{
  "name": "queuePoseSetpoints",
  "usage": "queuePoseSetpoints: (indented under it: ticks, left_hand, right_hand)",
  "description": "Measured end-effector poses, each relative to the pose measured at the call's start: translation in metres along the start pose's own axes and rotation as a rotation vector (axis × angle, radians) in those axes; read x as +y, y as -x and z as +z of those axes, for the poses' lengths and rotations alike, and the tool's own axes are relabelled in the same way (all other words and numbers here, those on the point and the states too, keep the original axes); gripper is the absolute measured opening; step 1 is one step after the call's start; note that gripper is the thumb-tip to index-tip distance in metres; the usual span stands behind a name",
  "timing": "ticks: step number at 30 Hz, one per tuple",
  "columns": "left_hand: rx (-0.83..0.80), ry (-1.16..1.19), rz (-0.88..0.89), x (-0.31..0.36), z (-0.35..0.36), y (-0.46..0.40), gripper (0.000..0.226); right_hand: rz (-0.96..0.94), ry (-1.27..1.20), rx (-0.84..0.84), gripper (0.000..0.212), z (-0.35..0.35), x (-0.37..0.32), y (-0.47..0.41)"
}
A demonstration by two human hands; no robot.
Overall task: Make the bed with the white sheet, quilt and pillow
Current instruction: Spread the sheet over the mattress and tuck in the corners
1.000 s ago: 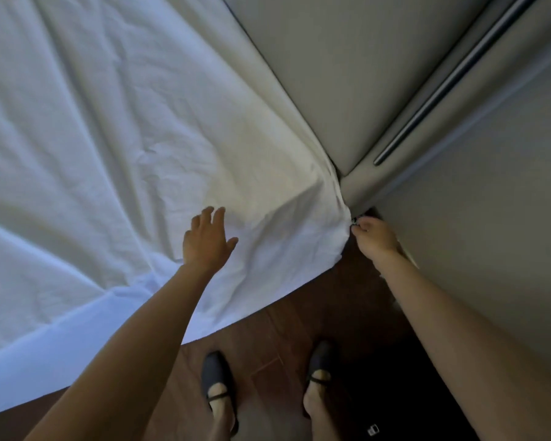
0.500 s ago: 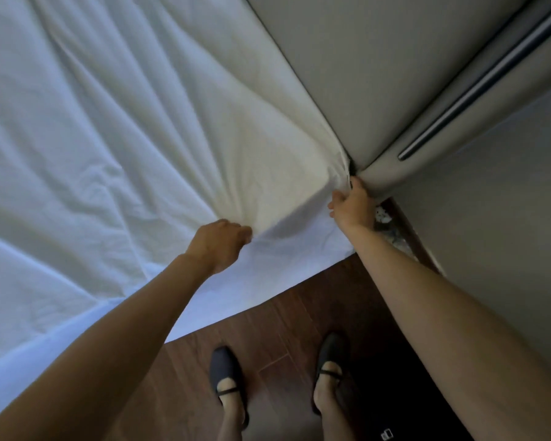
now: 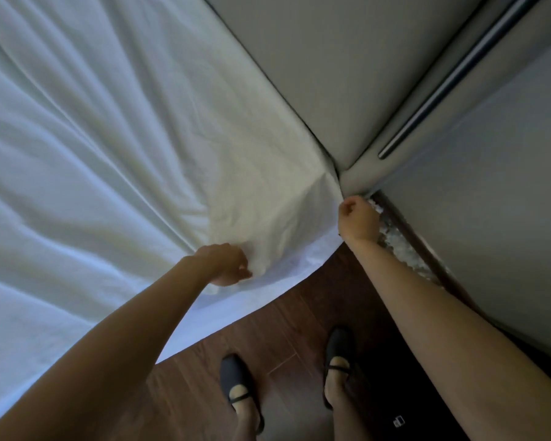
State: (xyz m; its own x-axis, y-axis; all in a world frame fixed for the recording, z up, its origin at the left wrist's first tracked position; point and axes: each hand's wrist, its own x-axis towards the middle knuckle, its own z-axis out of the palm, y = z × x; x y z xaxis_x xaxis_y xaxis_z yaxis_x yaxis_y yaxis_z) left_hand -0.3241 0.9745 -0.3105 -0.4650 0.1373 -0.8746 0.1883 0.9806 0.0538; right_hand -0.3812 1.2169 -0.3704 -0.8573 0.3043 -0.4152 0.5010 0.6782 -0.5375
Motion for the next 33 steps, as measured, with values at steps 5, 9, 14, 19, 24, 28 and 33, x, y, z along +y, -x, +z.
queuePoseSetpoints:
  ticks: [5,9,14,19,24,28,33]
  left_hand:
    - [0.517,0.128,0.062,0.009,-0.027,-0.014,0.038]
    - [0.654,0.121,0.149,0.012,-0.056,-0.050,0.062]
    - [0.562,-0.055,0.171,0.015,-0.064,-0.091,0.071]
    - [0.606,-0.177,0.207,0.013,-0.067,-0.092,0.068]
    - [0.629,-0.243,0.369,0.017,-0.099,-0.109,0.061]
    - [0.649,-0.239,0.400,0.020,-0.100,-0.122,0.067]
    - [0.986,-0.076,0.227,-0.003,-0.076,-0.111,0.065]
  right_hand:
    - [-0.167,-0.013,-0.208,0.038,-0.004,-0.017,-0.001]
    - [-0.066,-0.146,-0.440,0.056,0.013,-0.031,-0.007]
    - [0.110,-0.585,-0.402,0.055,0.039,-0.039,-0.010]
    - [0.203,-0.813,-0.249,0.053,0.058,-0.053,-0.025]
    - [0.251,-0.682,-0.240,0.054,0.046,-0.057,-0.053]
    - [0.247,-0.784,-0.066,0.047,0.055,-0.060,-0.031]
    - [-0.014,-0.676,0.186,0.048,0.064,-0.057,-0.008]
